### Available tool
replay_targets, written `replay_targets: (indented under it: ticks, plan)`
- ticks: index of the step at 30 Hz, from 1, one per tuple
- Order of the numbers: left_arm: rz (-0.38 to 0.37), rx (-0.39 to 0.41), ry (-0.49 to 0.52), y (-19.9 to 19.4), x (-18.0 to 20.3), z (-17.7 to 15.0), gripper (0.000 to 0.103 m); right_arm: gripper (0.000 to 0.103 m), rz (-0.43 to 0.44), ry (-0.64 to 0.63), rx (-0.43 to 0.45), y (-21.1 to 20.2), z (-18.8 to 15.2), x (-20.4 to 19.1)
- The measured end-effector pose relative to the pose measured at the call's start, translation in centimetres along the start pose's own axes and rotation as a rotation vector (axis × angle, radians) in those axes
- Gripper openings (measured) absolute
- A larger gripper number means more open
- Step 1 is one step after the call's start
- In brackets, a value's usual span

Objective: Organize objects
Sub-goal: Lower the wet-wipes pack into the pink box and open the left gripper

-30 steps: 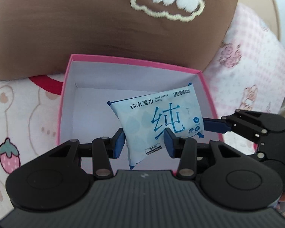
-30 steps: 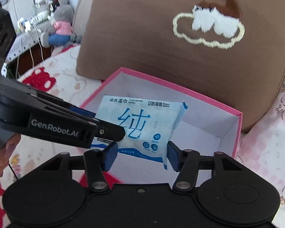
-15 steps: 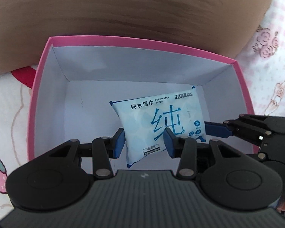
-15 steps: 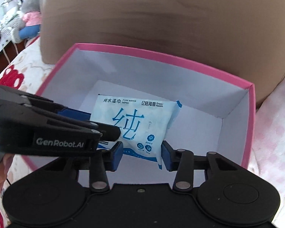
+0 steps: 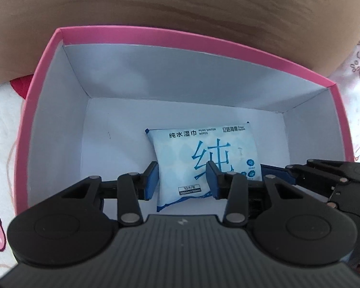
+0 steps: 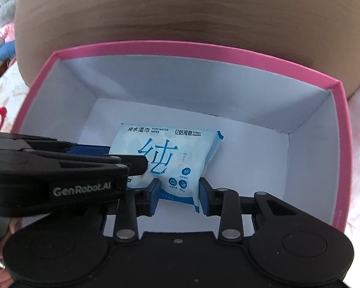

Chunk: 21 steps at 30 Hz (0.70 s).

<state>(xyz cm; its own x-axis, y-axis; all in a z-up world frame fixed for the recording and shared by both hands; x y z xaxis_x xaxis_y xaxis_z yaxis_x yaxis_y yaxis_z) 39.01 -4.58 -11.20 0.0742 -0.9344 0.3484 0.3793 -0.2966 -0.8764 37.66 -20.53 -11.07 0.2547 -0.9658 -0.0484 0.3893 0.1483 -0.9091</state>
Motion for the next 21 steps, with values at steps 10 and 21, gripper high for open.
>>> replay_targets:
  ticks: [10,21]
  plan:
    - [-0.010,0.021,-0.063,0.1,-0.9,0.4,0.034,0.037,0.020,0.149,-0.052,0.9,0.8,1.0]
    - [0.056,0.035,-0.104,0.5,-1.2,1.6,0.034,0.037,-0.001,0.107,-0.049,1.4,1.5,-0.2]
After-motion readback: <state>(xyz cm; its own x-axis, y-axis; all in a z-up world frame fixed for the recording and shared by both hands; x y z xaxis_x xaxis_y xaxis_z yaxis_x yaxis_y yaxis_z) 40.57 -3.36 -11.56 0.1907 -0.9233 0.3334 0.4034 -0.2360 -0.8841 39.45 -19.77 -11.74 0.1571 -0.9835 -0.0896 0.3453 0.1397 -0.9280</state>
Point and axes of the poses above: each gripper's, at about its wrist camera, not at the fingertips, and y roughly the way its jaws point, x to its right, z to its top, the point moved 2 cm from there along y, roughly the way its jaws point, and after that the axes turned 9 degrees about -y, right-handed, at the moved point
